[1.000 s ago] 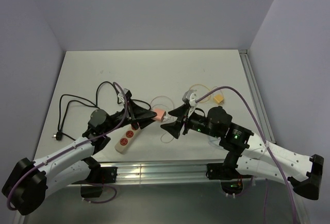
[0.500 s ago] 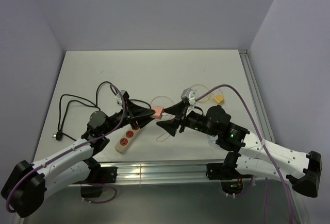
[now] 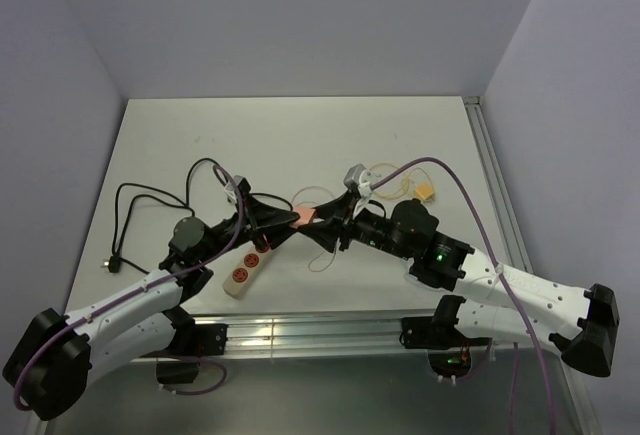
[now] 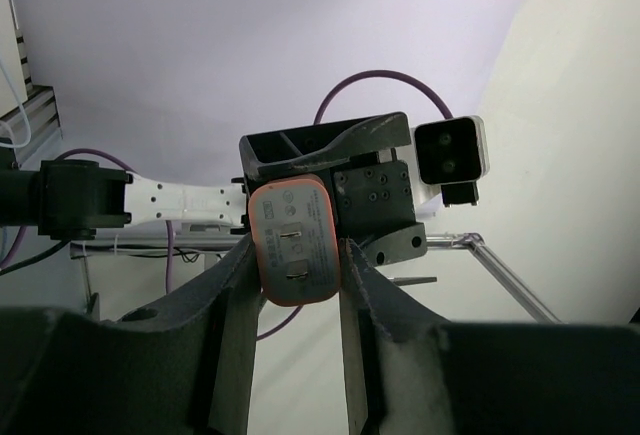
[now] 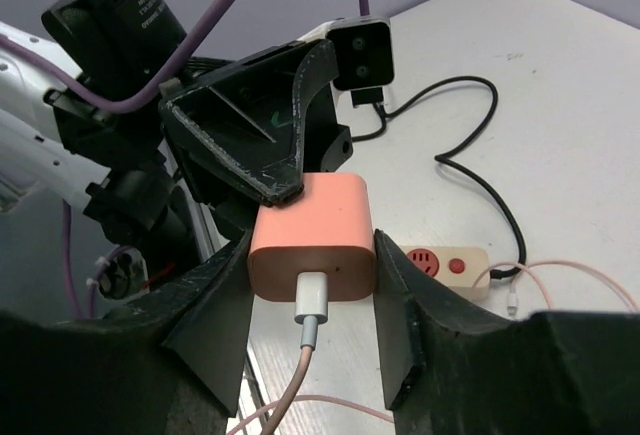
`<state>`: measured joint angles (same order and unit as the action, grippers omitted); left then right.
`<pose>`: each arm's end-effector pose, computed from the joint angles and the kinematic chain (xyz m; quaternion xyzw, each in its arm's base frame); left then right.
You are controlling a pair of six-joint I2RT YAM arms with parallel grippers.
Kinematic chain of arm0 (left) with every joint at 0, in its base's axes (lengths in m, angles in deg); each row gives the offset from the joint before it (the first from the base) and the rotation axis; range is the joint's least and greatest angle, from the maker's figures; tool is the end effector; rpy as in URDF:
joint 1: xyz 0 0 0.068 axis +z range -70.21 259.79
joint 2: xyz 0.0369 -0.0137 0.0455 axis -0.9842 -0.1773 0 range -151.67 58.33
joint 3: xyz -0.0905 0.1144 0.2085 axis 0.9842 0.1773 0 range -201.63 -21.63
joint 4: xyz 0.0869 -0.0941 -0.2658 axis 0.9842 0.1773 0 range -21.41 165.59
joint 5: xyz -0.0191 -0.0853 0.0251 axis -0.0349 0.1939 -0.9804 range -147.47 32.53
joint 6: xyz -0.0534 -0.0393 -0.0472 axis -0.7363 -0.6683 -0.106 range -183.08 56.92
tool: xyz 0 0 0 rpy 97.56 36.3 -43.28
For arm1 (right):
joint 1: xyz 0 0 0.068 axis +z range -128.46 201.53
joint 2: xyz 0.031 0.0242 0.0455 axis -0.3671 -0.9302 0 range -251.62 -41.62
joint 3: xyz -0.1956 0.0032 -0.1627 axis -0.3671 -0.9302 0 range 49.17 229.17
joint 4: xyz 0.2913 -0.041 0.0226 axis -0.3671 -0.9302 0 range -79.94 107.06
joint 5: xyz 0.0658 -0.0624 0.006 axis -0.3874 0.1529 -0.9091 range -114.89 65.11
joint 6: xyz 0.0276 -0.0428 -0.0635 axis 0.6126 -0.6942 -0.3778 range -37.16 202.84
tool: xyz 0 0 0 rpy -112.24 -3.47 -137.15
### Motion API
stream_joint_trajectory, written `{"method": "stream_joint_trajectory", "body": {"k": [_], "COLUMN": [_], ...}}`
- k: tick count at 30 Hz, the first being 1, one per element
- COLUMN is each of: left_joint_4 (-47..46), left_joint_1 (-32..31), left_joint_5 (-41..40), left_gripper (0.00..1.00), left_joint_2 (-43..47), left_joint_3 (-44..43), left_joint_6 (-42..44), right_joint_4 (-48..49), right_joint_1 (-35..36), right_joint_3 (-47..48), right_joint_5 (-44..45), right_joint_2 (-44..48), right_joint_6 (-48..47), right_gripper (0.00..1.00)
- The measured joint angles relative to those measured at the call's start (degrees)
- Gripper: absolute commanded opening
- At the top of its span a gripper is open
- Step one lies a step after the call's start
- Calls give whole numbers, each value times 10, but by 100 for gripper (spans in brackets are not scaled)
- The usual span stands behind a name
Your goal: Insert the plug
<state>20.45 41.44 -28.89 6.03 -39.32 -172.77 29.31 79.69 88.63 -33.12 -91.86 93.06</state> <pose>0.1888 -0.1924 0.2292 -0.1922 0.6002 -0.7738 0.0627 0.1465 0.2550 0.3119 -0.3297 0.6153 0.4428 0.5627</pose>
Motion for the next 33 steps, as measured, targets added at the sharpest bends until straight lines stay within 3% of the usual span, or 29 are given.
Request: {"method": "stream_joint_trajectory", "body": {"k": [1,2,3,4,5,6,8,13,16,21,24,29,33], "left_joint_4": [-2,-4,-5,-5,-5,-3,40,218,386,628,715,813,858], "left_joint_1": [0,1,1,1,2,3,3,22,33,36,36,37,37], "left_joint_5": [-1,-1,-2,-4,-8,-9,-14,-80,-172,-364,-447,-528,-560], "left_gripper": [0,5,20,61,77,88,99,100,99,86,84,61,60], "left_joint_2": [0,0,0,0,1,2,20,120,205,297,316,299,268], "left_joint_3": [1,2,4,5,5,5,5,2,-23,-100,-123,-126,-126], "left_joint_6": [-3,-4,-5,-4,2,8,34,118,182,249,266,281,280], "right_joint_4": [2,2,0,-4,-10,-18,-40,-134,-194,-325,-391,-489,-555], "right_joint_1": [0,0,0,0,0,1,2,4,4,4,4,4,4], "right_joint_3": [0,1,3,7,13,23,48,122,171,304,386,524,603], "right_joint_5": [1,3,3,3,6,11,22,67,89,132,140,139,130], "right_joint_2": [-2,-3,-5,-8,-13,-20,-37,-74,-113,-235,-320,-469,-570], "right_joint_6": [2,2,2,2,2,5,7,7,9,12,3,-26,-52], "right_gripper": [0,0,0,0,0,0,0,0,0,0,0,0,0]}}
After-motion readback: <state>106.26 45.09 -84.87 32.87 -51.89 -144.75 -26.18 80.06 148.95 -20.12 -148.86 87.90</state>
